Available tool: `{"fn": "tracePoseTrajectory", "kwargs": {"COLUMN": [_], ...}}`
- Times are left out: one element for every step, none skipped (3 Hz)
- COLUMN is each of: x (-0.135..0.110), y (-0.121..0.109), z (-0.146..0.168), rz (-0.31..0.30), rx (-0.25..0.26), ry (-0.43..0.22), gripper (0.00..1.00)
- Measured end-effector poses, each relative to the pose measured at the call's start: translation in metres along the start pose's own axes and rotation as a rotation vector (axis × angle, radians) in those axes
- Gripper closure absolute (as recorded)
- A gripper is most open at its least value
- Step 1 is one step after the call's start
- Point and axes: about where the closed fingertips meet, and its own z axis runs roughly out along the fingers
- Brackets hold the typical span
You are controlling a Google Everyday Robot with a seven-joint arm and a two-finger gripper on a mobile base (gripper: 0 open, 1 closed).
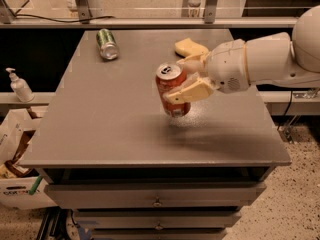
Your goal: Place coke can upright
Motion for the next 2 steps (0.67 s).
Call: {"fn": "tracePoseTrajectory", "kwargs": {"x": [0.0042, 0.0071], "y": [0.0047, 0.0108], "z": [0.0073, 0.0128], "rz": [0.013, 0.025], "rx": [0.001, 0.022], "ry": [-0.026, -0.068], "gripper": [0.59, 0.37]}}
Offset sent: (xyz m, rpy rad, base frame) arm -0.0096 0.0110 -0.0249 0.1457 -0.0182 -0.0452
